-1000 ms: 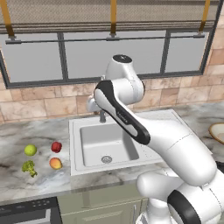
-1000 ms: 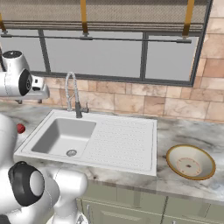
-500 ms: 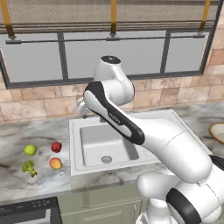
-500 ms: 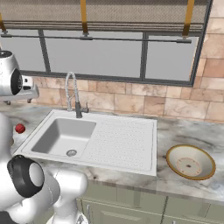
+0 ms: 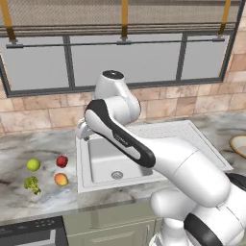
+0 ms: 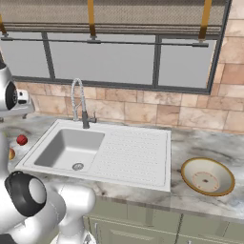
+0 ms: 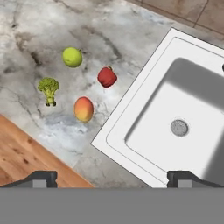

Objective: There is a mixed pile of frozen fruits and vegetables on the counter. Locate all the frozen vegetables and place the items in a bowl on the counter. Take all the frozen fruits and defrost them in a running sink.

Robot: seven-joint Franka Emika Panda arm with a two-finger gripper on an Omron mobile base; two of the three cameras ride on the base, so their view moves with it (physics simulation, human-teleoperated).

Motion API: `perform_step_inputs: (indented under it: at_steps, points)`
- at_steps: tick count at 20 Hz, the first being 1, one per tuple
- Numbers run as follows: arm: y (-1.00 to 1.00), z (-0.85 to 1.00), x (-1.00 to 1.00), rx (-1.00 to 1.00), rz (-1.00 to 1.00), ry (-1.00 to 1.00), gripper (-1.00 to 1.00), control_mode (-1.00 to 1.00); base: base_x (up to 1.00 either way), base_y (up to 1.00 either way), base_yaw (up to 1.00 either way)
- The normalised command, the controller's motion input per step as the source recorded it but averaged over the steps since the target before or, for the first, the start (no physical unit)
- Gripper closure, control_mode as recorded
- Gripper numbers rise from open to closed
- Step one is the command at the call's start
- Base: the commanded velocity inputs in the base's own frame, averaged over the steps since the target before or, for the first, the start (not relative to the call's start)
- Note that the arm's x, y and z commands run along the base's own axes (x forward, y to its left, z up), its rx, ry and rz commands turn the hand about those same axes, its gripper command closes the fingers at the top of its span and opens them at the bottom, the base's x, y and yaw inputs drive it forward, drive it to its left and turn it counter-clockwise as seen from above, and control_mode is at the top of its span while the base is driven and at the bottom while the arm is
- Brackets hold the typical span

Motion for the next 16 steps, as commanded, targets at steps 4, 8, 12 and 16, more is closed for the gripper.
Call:
perform_step_inputs:
  at_steps: [4,8,12,16]
  points:
    - [0.09,-0.29,-0.29,0.0,0.02,0.0,-1.0,-1.0,0.0,0.0,0.0]
    - [0.18,-0.16,-0.17,0.0,0.0,0.0,-1.0,-1.0,0.0,0.0,0.0]
    - [0.34,-0.11,-0.08,0.0,0.02,0.0,-1.0,-1.0,0.0,0.0,0.0]
    - [0.38,-0.08,-0.01,0.0,0.01,0.0,-1.0,-1.0,0.0,0.0,0.0]
